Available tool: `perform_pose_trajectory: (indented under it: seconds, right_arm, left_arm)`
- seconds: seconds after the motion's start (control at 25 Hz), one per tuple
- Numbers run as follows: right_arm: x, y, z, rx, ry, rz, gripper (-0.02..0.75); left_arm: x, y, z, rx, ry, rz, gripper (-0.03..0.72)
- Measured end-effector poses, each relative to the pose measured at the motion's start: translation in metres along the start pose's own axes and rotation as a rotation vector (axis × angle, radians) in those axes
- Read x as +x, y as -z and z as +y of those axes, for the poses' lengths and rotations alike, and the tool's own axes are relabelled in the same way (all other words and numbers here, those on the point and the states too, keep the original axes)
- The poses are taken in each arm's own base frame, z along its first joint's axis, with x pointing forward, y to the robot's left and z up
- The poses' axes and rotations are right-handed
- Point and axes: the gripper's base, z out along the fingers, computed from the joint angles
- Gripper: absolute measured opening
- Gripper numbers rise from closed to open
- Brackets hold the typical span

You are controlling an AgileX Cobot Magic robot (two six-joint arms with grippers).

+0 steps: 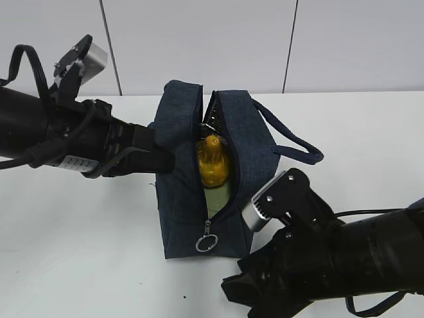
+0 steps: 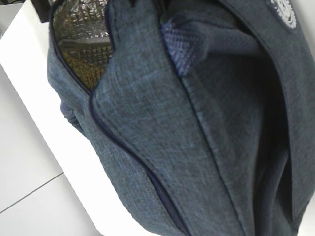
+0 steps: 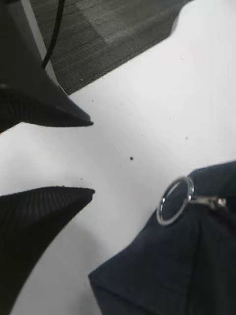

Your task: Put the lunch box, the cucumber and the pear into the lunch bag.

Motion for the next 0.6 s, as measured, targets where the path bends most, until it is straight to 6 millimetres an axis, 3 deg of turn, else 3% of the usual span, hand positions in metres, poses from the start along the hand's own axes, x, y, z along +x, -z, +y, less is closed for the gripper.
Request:
perform_pose_trajectory:
  seconds: [0.6]
  right_arm:
    - [-0.020,-0.019,-0.015,0.064,0.163,0.009,0.370]
  left_arm:
    - [0.000,0.000,0.000,-0.003,0.002,-0.003,-0.014]
